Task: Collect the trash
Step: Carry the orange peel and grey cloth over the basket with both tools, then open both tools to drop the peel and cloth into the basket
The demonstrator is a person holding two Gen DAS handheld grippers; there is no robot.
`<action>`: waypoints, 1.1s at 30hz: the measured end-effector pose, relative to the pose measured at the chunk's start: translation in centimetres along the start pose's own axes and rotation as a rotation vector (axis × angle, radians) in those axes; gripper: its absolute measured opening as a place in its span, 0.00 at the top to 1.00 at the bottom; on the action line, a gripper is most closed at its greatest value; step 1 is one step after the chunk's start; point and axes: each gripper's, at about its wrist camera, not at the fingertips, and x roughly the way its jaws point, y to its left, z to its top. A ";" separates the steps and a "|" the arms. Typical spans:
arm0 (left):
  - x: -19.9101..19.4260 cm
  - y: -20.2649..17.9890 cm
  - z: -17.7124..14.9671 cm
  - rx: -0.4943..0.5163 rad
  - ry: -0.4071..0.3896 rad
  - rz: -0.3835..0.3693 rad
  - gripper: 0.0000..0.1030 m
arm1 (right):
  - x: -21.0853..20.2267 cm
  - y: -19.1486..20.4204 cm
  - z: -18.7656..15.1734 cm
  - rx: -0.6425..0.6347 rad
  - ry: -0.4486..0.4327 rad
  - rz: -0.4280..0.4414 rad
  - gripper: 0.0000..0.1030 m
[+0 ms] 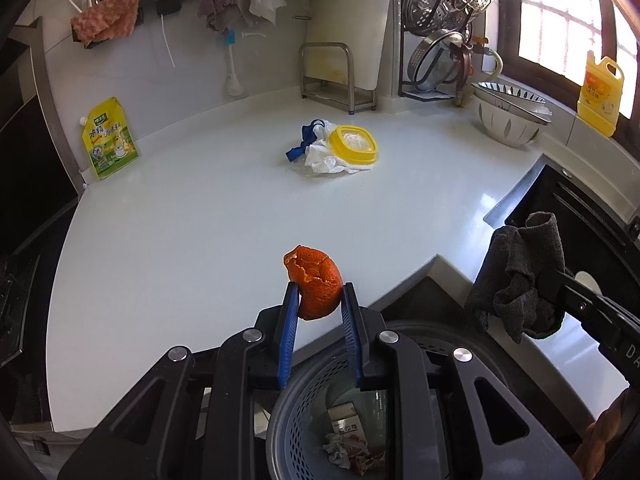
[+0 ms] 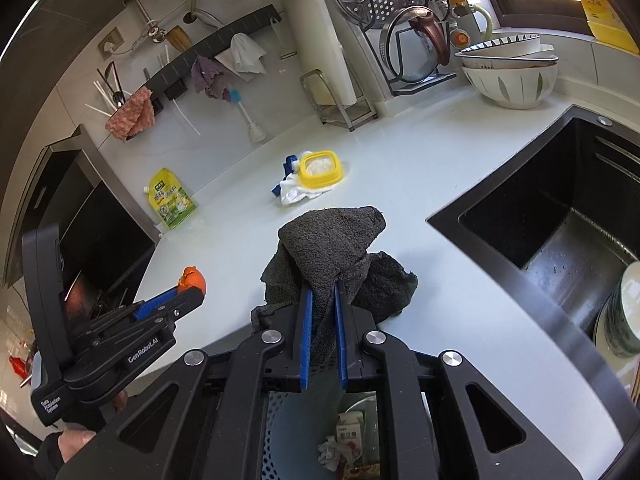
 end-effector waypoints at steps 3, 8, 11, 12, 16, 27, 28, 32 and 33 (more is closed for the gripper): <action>-1.2 0.7 -1.6 0.016 -0.024 0.021 0.79 | -0.6 1.3 -2.1 -0.025 0.015 -0.004 0.90; -2.0 1.8 -4.4 0.023 -0.031 0.022 0.79 | -0.9 2.7 -5.0 -0.039 0.024 -0.002 0.90; -1.9 2.2 -5.8 0.021 -0.026 0.009 0.79 | -0.8 3.4 -6.5 -0.059 0.028 -0.024 0.90; -1.9 2.3 -6.3 0.022 -0.023 0.004 0.79 | -0.6 3.4 -7.0 -0.057 0.034 -0.022 0.90; -1.3 2.6 -7.9 0.010 0.001 -0.019 0.79 | -0.1 3.3 -8.4 -0.042 0.058 -0.017 0.90; 0.6 2.5 -10.1 0.012 0.071 -0.043 0.79 | 1.8 3.3 -10.0 -0.079 0.129 -0.056 0.90; 0.6 2.4 -10.1 0.015 0.071 -0.046 0.79 | 1.9 3.3 -10.1 -0.078 0.132 -0.055 0.90; 0.7 2.1 -10.4 0.032 0.079 -0.048 0.78 | 2.1 3.1 -10.7 -0.067 0.144 -0.056 0.90; 0.8 2.0 -10.4 0.036 0.083 -0.050 0.78 | 2.1 3.1 -10.8 -0.065 0.148 -0.058 0.90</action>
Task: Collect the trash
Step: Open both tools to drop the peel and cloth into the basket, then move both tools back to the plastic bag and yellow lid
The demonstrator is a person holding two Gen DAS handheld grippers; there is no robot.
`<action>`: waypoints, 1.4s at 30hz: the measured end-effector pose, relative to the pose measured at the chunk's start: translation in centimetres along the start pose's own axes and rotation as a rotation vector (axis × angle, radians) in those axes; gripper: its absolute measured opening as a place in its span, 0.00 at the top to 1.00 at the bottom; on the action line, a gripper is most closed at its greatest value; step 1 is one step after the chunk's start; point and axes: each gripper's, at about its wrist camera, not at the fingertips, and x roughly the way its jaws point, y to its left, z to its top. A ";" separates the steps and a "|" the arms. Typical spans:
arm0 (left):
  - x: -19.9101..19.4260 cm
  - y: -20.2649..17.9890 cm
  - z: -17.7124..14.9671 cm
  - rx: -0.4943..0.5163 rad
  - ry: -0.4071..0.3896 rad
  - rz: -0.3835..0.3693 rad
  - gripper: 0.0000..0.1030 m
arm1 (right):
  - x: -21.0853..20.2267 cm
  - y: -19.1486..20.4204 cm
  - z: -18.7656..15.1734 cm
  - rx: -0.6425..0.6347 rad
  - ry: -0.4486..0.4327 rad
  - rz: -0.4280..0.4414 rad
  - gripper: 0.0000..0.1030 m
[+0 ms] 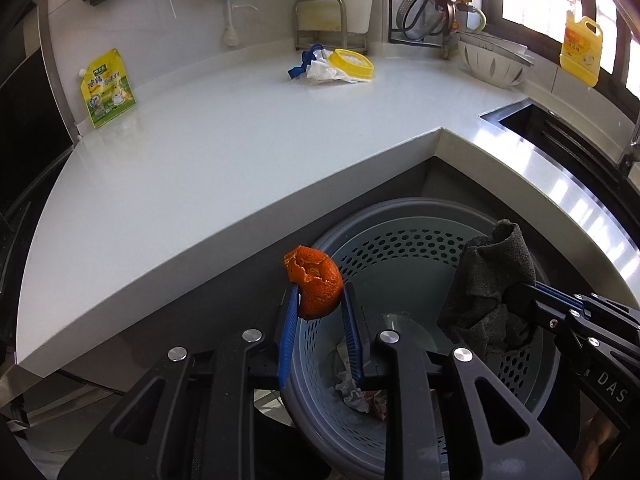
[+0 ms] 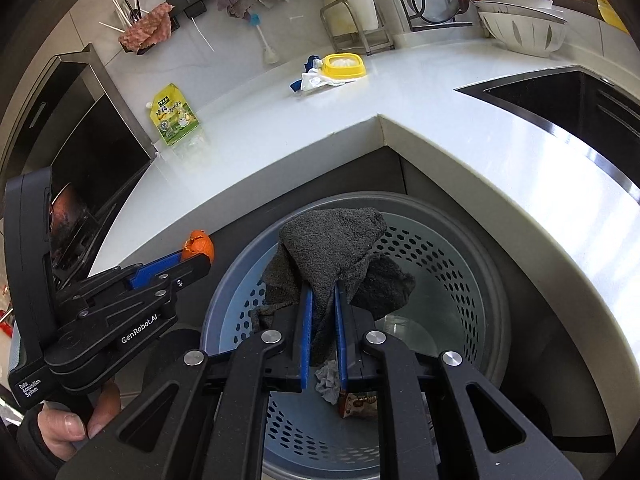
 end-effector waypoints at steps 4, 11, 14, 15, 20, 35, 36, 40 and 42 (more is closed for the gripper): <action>0.4 -0.2 -0.2 0.006 0.014 -0.002 0.77 | 0.6 -0.4 -0.3 0.002 0.033 -0.013 0.90; 1.1 -0.6 -0.5 0.010 0.041 -0.011 0.76 | 0.9 -0.8 -0.6 0.006 0.047 -0.021 0.90; 1.1 -0.8 -0.4 0.016 0.042 -0.013 0.76 | 1.0 -1.0 -0.7 0.008 0.053 -0.023 0.90; 1.1 -0.8 -0.4 0.018 0.043 -0.013 0.76 | 1.0 -0.9 -0.7 0.008 0.054 -0.024 0.90; 1.0 -0.5 -0.4 0.005 0.047 -0.010 0.69 | 0.7 -0.9 -0.5 0.005 0.040 -0.029 0.85; -0.3 1.2 -0.5 -0.038 0.031 0.012 0.44 | -0.7 -0.8 0.0 0.009 -0.004 -0.032 0.64; -0.4 1.2 -0.5 -0.037 0.032 0.013 0.44 | -0.8 -0.7 0.0 0.007 -0.006 -0.032 0.64; -1.0 1.5 -0.8 -0.039 0.020 0.020 0.38 | -1.0 -0.5 0.0 0.006 -0.015 -0.026 0.63; -1.3 1.7 -0.8 -0.041 0.016 0.024 0.38 | -1.2 -0.3 -0.1 0.004 -0.021 -0.023 0.61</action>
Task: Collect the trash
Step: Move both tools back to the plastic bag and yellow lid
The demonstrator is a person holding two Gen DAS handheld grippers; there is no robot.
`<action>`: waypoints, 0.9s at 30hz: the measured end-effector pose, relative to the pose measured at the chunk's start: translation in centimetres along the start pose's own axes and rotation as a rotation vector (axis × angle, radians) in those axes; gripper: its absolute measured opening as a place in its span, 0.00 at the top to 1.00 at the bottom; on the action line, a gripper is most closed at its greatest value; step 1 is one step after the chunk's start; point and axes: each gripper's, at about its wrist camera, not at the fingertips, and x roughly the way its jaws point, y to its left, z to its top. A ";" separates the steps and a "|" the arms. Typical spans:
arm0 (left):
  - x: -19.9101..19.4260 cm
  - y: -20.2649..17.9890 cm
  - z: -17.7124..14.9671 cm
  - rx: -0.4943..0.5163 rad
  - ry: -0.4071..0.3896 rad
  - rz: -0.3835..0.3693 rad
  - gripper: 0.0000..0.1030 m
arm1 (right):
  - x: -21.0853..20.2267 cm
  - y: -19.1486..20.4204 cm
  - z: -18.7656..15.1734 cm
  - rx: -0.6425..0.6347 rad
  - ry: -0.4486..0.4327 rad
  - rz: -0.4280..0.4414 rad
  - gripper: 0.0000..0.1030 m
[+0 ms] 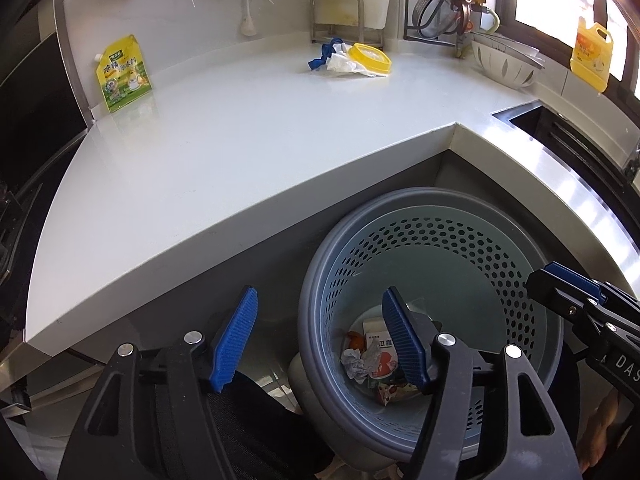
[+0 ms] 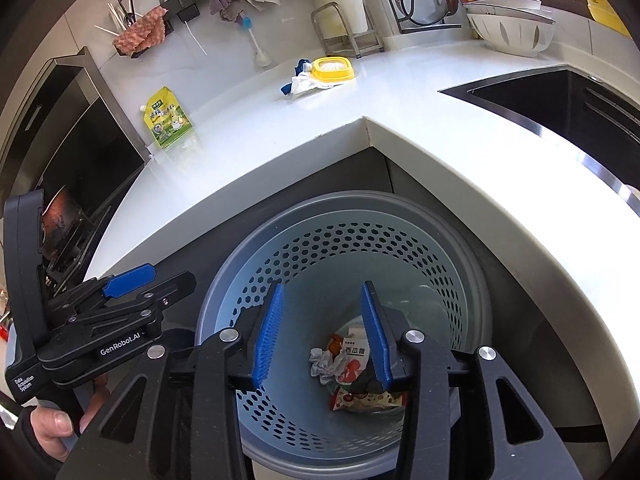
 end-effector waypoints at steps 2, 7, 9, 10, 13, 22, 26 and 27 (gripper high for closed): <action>-0.2 0.2 -0.1 -0.004 -0.002 0.004 0.38 | -0.2 0.1 0.0 0.001 -0.005 0.004 0.60; -0.9 0.7 -0.1 -0.016 -0.013 0.006 0.32 | -0.7 0.2 0.0 0.005 -0.021 0.014 0.56; -1.3 1.0 0.0 -0.021 -0.023 0.008 0.30 | -0.9 0.2 0.1 0.003 -0.024 0.012 0.53; -1.5 1.2 0.1 -0.026 -0.028 0.006 0.29 | -0.9 0.2 0.2 0.002 -0.025 0.011 0.53; -1.9 1.6 0.6 -0.039 -0.039 0.007 0.27 | -0.9 0.2 0.7 0.003 -0.025 0.011 0.53; -1.9 2.9 4.2 -0.082 -0.070 0.014 0.23 | -0.7 0.1 3.8 -0.008 -0.040 0.008 0.46; -1.4 3.3 6.8 -0.097 -0.086 0.021 0.22 | -0.4 -0.3 6.2 -0.007 -0.056 0.006 0.45; -1.2 3.3 7.5 -0.098 -0.092 0.023 0.22 | -0.4 -0.5 6.9 -0.006 -0.060 0.006 0.45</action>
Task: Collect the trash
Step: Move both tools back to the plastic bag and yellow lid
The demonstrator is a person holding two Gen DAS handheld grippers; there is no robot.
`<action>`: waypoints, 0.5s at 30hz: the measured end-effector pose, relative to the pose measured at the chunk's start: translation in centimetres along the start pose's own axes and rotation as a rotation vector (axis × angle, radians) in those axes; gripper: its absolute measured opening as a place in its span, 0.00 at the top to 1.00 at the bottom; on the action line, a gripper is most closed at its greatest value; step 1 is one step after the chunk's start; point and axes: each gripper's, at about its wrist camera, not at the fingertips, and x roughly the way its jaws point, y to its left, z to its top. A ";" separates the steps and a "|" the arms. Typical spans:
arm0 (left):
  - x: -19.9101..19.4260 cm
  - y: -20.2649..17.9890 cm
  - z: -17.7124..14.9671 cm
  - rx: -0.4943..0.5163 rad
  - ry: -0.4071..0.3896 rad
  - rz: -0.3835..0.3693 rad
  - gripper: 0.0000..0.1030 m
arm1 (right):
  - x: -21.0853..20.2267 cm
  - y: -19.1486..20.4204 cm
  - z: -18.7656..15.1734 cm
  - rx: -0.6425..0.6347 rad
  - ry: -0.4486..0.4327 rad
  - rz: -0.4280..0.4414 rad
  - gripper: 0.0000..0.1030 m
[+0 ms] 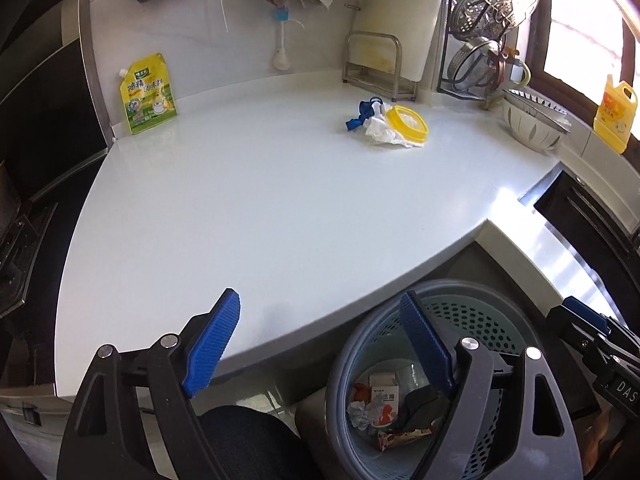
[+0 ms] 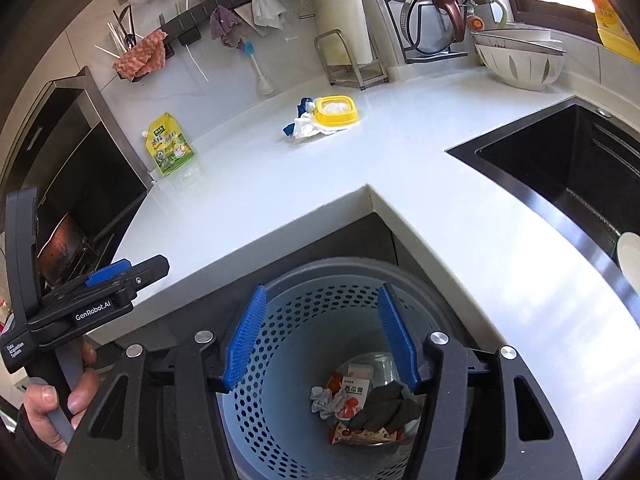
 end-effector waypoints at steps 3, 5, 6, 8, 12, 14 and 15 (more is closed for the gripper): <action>0.5 -0.4 2.1 0.001 -0.023 0.004 0.20 | 0.5 -0.3 2.1 -0.006 -0.013 0.002 0.43; 0.9 -0.6 3.6 0.003 -0.042 0.007 0.18 | 0.9 -0.3 3.5 -0.020 -0.023 -0.001 0.41; 1.2 -0.7 4.3 0.003 -0.052 0.008 0.17 | 1.1 -0.3 4.2 -0.029 -0.027 -0.003 0.41; 1.7 -0.9 5.8 0.005 -0.068 0.003 0.17 | 1.7 -0.4 5.6 -0.041 -0.034 -0.002 0.41; 3.2 -1.1 8.7 0.008 -0.096 0.003 0.17 | 3.7 -0.8 8.4 -0.055 -0.032 0.007 0.39; 4.1 -1.1 10.0 0.011 -0.105 0.011 0.17 | 4.8 -0.9 9.7 -0.072 -0.029 -0.004 0.39; 4.6 -1.0 10.7 0.012 -0.107 0.012 0.17 | 5.3 -1.0 10.3 -0.080 -0.029 -0.008 0.39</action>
